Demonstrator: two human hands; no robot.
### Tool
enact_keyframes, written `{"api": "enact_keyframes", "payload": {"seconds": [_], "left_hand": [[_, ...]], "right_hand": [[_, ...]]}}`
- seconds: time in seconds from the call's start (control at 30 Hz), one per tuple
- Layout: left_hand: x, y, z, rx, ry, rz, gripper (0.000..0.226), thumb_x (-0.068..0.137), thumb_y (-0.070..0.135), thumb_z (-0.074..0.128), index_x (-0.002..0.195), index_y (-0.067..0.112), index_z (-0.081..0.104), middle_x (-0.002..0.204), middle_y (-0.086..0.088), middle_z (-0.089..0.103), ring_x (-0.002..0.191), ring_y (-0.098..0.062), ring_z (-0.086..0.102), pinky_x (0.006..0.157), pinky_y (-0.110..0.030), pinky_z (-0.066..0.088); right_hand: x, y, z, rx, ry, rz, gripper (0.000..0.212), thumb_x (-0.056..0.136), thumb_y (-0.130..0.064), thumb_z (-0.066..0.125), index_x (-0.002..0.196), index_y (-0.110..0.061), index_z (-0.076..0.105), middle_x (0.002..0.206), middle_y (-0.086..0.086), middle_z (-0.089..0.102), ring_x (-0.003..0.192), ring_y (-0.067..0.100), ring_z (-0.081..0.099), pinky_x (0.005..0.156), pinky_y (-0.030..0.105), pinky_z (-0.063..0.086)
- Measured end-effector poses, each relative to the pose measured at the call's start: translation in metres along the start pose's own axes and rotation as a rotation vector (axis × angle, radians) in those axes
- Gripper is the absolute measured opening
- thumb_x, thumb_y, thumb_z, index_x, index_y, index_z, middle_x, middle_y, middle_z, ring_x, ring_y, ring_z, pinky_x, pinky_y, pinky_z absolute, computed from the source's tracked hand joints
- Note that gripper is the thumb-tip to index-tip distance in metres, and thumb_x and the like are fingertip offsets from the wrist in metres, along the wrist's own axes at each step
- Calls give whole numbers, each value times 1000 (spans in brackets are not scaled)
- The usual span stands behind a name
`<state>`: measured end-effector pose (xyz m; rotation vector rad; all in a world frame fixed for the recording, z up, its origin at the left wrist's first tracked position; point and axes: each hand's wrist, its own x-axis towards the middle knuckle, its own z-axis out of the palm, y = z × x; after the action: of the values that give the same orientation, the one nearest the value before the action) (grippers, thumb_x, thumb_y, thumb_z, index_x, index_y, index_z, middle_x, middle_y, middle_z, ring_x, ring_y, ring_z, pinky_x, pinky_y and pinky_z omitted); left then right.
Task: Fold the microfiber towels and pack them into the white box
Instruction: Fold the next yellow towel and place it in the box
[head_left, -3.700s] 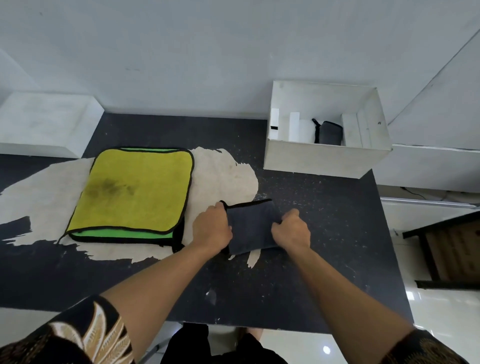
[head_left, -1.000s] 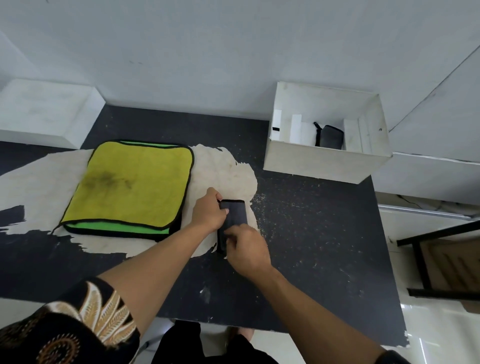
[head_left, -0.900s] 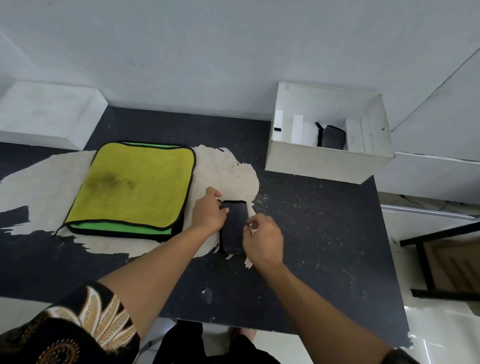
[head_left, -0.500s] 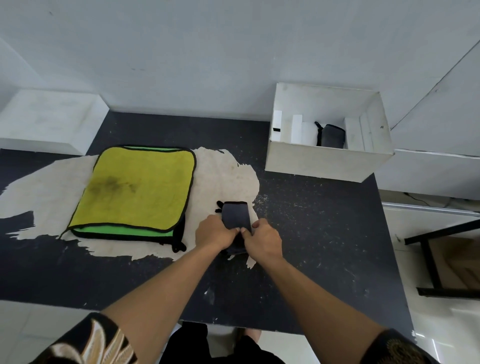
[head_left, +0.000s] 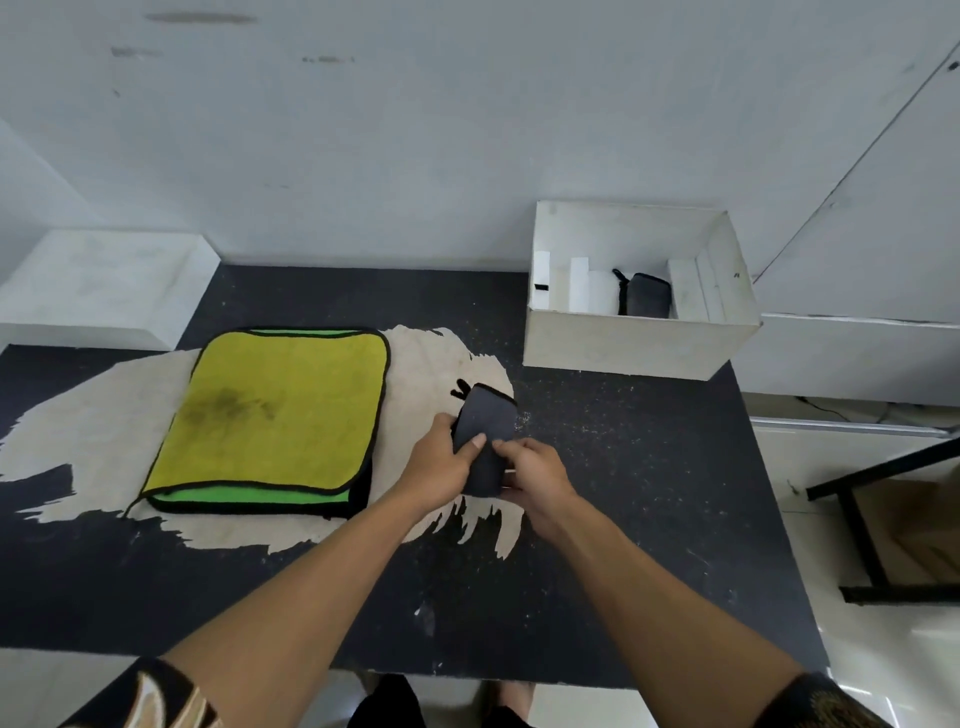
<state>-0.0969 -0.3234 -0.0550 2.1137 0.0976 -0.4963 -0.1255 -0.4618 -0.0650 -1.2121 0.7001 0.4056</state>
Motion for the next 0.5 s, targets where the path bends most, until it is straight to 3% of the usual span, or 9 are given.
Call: {"api": "enact_keyframes", "payload": {"seconds": [0.13, 0.23, 0.33, 0.4, 0.5], "left_hand": [[5, 29, -13, 47, -18, 161, 26, 99, 45, 48, 113, 23, 45, 100, 12, 59, 89, -3, 60, 65, -20, 49], [11, 49, -23, 114, 35, 212, 30, 100, 50, 41, 104, 22, 50, 94, 8, 61, 82, -6, 60, 59, -22, 49], [18, 70, -34, 178, 78, 294, 33, 100, 49, 41, 90, 20, 52, 85, 5, 61, 75, -11, 59, 61, -31, 51], [23, 86, -39, 215, 98, 357, 34, 100, 47, 42, 81, 20, 50, 80, 3, 59, 73, -13, 57, 58, -30, 45], [27, 109, -46, 233, 114, 469, 34, 100, 43, 45, 76, 18, 48, 77, 2, 58, 71, -15, 56, 58, -30, 40]], "right_hand": [[-4, -25, 10, 134, -8, -52, 38, 88, -38, 71, 115, -11, 64, 109, 7, 72, 101, 26, 69, 82, 50, 59], [-6, -43, 16, 225, 49, -145, 31, 91, -32, 68, 115, -12, 66, 108, 7, 73, 102, 27, 68, 85, 49, 58], [-13, -63, 21, 281, 106, -242, 24, 91, -26, 69, 110, -12, 66, 104, 7, 74, 97, 26, 70, 75, 45, 61], [-19, -77, 24, 308, 150, -281, 25, 89, -24, 72, 109, -11, 64, 101, 7, 74, 91, 24, 72, 68, 40, 61], [-30, -94, 27, 343, 181, -348, 33, 86, -24, 74, 113, -9, 62, 104, 10, 73, 92, 25, 72, 71, 40, 61]]}}
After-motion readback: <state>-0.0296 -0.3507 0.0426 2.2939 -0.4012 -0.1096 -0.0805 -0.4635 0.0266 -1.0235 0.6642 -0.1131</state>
